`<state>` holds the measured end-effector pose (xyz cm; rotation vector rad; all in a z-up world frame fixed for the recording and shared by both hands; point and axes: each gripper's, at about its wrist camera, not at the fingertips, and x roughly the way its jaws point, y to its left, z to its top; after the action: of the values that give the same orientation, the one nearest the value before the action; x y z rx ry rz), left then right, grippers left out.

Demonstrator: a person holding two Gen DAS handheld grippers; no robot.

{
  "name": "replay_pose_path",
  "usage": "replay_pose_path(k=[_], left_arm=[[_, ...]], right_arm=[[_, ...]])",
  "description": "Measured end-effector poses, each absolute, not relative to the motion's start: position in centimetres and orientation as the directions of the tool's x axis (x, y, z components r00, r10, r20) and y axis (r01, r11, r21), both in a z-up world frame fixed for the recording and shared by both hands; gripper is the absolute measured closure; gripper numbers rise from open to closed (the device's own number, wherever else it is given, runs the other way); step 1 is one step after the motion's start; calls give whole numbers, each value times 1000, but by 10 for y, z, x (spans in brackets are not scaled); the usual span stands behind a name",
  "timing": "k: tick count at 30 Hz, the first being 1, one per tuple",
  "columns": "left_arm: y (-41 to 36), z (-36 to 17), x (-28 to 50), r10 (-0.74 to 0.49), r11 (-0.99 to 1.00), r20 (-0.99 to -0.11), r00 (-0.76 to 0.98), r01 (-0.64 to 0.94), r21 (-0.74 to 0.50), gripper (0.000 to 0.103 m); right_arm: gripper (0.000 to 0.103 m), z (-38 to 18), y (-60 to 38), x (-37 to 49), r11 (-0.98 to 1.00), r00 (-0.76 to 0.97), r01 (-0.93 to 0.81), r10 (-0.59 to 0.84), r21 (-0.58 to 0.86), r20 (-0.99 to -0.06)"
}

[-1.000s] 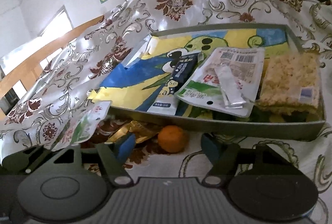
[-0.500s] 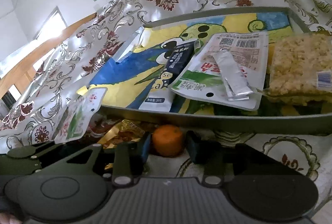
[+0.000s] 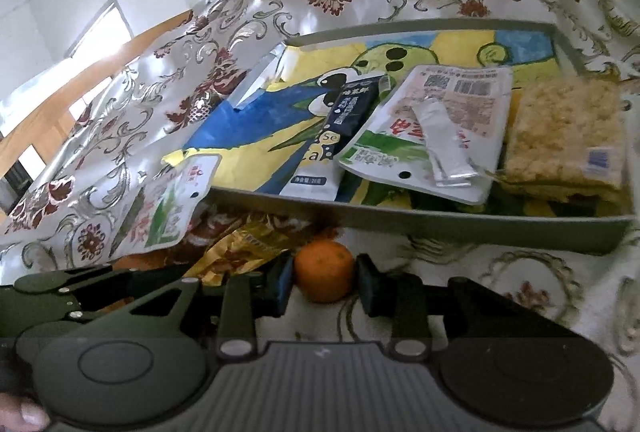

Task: Organize snacks
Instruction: 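Grasp the gold snack packet with the left tool while the right tool grasps the orange candy, then carry the gold packet with the left tool while the right tool carries the candy over the tray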

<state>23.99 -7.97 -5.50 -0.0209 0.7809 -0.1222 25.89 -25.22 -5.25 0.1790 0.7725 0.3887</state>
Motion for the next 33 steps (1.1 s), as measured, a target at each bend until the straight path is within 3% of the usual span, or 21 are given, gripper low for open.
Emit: replay_pose_path(k=[9,16,27,33], left_arm=[[-84,-43,196,-149,987,-698,700,64,-147,45],[-82,-23,188,-175,971,-637,751,24,-239,45],[-93,6,238,-113,977,-569,815,-14,-214,45],[-97,2,288,-93,977,-553,828,-30,-209,45]], right_arm=[[66,-21,-272,238,920,707,-260,388,292,-591],[66,-7,-279,239,923,755,-253,376,290,-537],[66,-3,-299,263,944,837,-159,284,290,-468],[66,-20,-303,287,941,830,-137,280,310,-482]])
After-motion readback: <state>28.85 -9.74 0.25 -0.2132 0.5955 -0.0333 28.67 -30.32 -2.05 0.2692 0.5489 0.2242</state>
